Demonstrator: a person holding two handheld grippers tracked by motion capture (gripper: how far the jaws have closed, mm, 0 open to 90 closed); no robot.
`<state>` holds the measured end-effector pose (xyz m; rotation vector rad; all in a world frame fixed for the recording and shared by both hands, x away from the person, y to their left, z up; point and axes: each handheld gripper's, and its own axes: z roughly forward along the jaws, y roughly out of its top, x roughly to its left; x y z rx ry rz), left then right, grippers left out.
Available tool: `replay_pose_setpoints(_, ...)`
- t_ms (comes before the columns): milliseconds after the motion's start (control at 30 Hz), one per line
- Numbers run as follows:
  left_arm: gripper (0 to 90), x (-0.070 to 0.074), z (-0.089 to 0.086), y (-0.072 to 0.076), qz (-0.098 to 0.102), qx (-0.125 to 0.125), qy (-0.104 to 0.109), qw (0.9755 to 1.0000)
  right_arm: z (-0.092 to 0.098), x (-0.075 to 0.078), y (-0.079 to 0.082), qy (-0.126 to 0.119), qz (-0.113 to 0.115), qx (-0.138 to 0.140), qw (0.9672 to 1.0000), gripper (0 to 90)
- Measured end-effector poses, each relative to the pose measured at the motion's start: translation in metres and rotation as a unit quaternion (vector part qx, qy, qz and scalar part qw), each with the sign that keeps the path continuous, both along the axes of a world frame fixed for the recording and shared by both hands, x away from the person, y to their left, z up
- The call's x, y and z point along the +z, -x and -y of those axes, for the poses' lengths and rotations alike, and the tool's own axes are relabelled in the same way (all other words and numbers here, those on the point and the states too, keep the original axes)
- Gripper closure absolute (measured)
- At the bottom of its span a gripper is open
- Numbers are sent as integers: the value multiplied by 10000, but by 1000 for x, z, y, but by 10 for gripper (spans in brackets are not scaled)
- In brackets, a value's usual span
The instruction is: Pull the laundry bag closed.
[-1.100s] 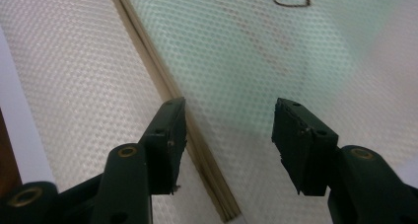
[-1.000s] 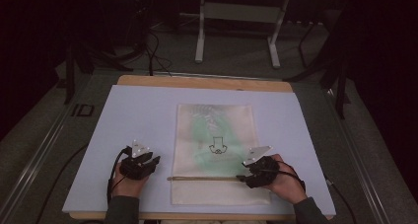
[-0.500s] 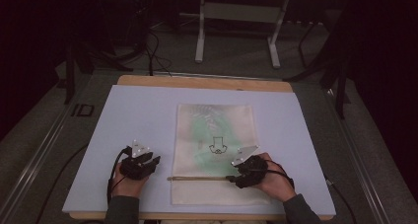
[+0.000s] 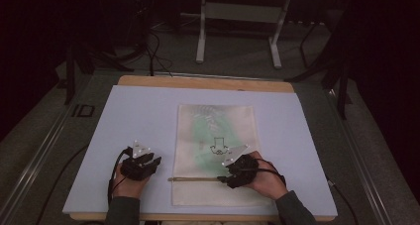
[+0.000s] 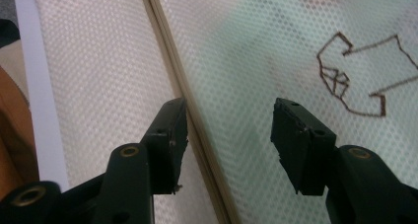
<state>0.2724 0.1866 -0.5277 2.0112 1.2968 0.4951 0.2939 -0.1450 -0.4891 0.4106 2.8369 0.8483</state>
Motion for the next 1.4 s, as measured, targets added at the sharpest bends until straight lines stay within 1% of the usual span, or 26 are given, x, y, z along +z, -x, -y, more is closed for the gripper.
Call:
replay_pose_setpoints(33, 642, 0, 0, 0, 1, 1, 4, 10000, -2, 0, 0, 1, 29, 40, 10000, 480)
replay_pose_setpoints(200, 642, 0, 0, 0, 1, -10, 6, 10000, -10, 0, -1, -3, 30, 147, 9999, 488)
replay_pose_setpoints(233, 642, 0, 0, 0, 2, -10, 3, 10000, -12, 1, 0, -1, -2, 128, 9999, 500)
replay_pose_setpoints(267, 641, 0, 0, 0, 1, -12, 4, 10000, -13, 0, -1, 6, -8, 190, 9998, 514)
replay_pose_setpoints(333, 641, 0, 0, 0, -1, -10, 3, 10000, -16, 0, -1, -3, -65, 224, 9997, 529)
replay_pose_setpoints(433, 641, 0, 0, 0, 1, -6, 6, 10000, -21, -1, 0, 16, -74, 321, 9995, 545)
replay_pose_setpoints(700, 638, 0, 0, 0, 10, -15, 1, 10000, -31, -3, -1, -18, -50, 412, 9991, 554)
replay_pose_setpoints(1133, 636, 0, 1, 0, 7, -14, -2, 10000, -47, -6, 1, -47, -64, 596, 9982, 617)
replay_pose_setpoints(1267, 634, 0, 1, 0, 8, -13, -1, 10000, -52, -7, 1, -37, -68, 661, 9978, 616)
replay_pose_setpoints(1400, 630, 0, 1, 0, 8, -15, 6, 10000, -57, -7, 1, -36, -76, 665, 9977, 616)
